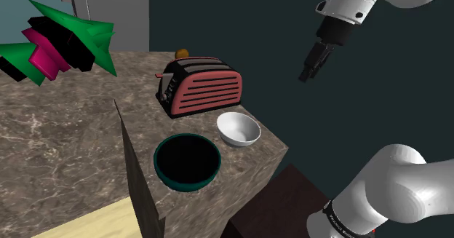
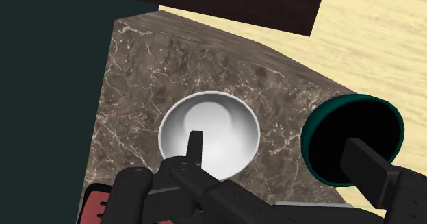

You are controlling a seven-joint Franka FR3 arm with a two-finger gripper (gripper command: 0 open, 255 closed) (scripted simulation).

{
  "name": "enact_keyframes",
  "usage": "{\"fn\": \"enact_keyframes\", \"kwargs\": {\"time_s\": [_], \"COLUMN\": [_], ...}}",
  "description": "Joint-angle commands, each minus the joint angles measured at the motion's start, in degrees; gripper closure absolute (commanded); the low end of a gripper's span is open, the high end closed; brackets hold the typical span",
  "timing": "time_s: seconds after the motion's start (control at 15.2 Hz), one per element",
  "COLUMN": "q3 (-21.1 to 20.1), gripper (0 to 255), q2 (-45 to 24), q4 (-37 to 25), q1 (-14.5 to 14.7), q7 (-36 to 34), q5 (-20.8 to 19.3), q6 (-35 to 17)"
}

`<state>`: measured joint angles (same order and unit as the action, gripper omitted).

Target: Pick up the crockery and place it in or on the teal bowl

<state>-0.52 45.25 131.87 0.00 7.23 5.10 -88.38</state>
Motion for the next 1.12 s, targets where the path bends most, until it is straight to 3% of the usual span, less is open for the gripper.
{"fn": "enact_keyframes", "kwargs": {"time_s": [0.0,0.59,1.06], "q3": [0.00,-10.38,-18.69], "gripper": [0,0,0], "q2": [0.00,-7.46,-18.82], "q4": [0.00,8.91,11.35], "q1": [0.00,1.01,-0.18], "q7": [0.00,-6.89,-14.76], "q5": [0.00,-1.98,-6.94], "q6": [0.00,-17.10,-30.14]}}
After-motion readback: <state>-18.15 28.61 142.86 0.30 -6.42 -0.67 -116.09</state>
